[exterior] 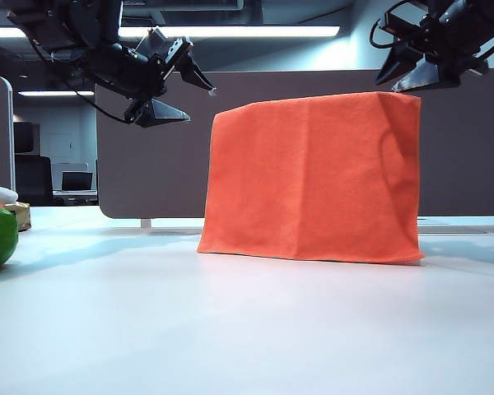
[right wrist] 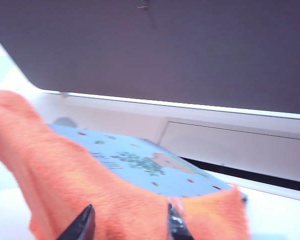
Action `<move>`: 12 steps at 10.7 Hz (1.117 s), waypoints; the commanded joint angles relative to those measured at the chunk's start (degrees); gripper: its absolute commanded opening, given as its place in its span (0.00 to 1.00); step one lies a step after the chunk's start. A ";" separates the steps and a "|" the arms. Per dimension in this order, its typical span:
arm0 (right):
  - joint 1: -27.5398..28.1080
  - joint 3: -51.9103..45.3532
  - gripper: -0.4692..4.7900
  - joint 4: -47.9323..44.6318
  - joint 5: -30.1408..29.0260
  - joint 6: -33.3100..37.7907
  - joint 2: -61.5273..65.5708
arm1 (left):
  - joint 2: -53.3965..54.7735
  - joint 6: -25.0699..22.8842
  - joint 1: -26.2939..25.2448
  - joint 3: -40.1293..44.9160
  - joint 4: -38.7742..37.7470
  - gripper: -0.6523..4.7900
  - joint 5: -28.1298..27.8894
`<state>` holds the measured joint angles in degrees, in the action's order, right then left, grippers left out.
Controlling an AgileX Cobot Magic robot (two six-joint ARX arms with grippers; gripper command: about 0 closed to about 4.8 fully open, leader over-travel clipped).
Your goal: Pick up the cloth from the table and use it to cover the mirror.
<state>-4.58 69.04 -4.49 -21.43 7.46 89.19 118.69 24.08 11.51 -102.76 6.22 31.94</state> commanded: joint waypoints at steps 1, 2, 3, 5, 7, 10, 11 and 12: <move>-0.02 0.35 0.43 -10.80 -5.51 0.11 -0.68 | -0.48 -0.07 0.00 -0.20 -0.24 0.79 0.46; 0.04 0.37 0.35 -14.29 -1.60 0.04 -2.71 | -0.87 -0.09 -0.59 -0.20 -0.20 0.12 1.75; 0.09 0.37 0.29 -14.05 0.11 0.04 -3.26 | -1.07 -0.20 -0.76 -0.20 -0.22 0.11 1.73; 1.97 0.20 0.08 -4.85 12.83 -10.38 -9.03 | -6.51 -14.23 -2.38 -0.20 -8.57 0.11 -4.37; 2.08 0.13 0.08 -1.33 13.22 -11.91 -10.12 | -8.37 -16.68 -2.38 -0.20 -11.56 0.11 -5.99; 2.10 -2.25 0.08 2.60 14.05 -12.31 -13.62 | -12.61 -22.29 -2.40 -0.20 -19.71 0.11 -8.31; 2.10 -3.28 0.08 2.51 14.16 -12.31 -14.86 | -13.51 -22.71 -2.40 -0.17 -21.68 0.11 -9.53; 2.21 -8.76 0.08 2.60 17.14 -12.50 -22.82 | -18.16 -25.22 -2.45 -0.17 -31.36 0.11 -13.38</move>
<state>-2.44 61.08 -0.67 -5.10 -4.69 68.23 101.84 -0.21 9.08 -102.76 -22.48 20.12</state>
